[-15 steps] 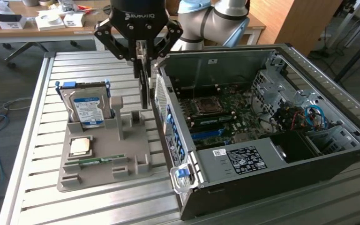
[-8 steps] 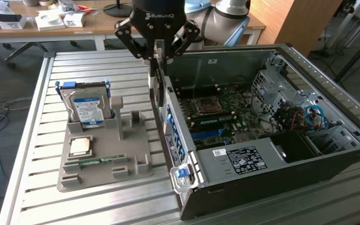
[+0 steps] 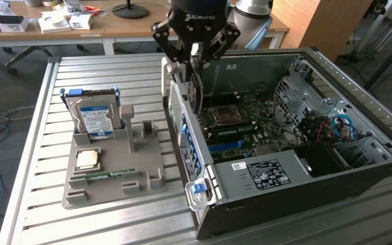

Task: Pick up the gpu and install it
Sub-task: 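Pick up the gpu and move the gpu toward the slot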

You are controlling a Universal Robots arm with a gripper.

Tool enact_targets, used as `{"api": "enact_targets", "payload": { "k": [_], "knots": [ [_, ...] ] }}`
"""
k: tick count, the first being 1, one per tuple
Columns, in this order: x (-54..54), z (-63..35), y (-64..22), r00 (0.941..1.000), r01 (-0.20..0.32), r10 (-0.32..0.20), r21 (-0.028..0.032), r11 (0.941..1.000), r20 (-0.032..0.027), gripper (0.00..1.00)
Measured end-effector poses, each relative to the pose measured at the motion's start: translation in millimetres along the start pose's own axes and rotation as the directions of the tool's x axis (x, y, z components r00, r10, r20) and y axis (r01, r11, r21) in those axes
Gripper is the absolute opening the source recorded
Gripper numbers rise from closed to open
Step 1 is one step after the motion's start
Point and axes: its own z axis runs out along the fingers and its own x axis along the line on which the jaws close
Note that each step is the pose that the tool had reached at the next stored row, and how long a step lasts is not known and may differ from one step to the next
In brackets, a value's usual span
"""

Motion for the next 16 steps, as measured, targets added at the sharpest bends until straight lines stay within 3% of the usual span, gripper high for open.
{"api": "enact_targets", "payload": {
  "k": [16],
  "knots": [
    [-72.5,2.0,4.5,1.0000,0.000,0.000,-0.0003,1.0000,0.0000,0.26]
  ]
}}
